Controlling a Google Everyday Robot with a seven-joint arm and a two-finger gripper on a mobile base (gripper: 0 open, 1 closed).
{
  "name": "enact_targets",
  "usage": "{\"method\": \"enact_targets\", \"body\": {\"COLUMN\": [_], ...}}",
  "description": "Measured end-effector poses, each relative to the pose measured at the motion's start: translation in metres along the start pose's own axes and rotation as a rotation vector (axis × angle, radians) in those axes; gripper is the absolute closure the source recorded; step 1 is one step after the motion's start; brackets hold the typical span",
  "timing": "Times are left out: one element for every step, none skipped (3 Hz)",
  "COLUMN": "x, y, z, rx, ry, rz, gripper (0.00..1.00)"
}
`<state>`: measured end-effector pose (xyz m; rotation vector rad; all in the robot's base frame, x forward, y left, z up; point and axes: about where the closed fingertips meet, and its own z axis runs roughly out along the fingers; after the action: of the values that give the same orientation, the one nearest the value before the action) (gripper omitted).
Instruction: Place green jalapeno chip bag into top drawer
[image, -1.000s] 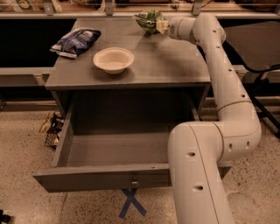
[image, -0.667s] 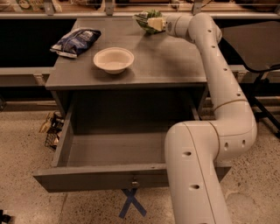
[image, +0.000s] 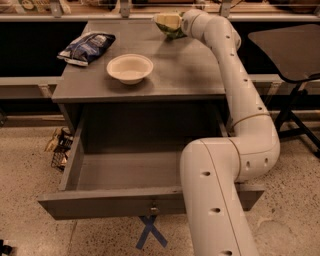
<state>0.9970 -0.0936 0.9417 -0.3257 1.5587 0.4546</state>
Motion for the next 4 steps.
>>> {"method": "enact_targets", "body": {"x": [0.001,0.014,0.026,0.031], "y": [-0.002,-0.008,-0.020,-0.018], "z": [0.004,0.005,0.001,0.002], "rx": [0.017,0.035,0.060,0.053], "ry": [-0.015,0.018,0.057,0.069], "rz": [0.002,-0.025,-0.035,-0.040], "gripper": [0.00,0.00,0.00,0.17]}}
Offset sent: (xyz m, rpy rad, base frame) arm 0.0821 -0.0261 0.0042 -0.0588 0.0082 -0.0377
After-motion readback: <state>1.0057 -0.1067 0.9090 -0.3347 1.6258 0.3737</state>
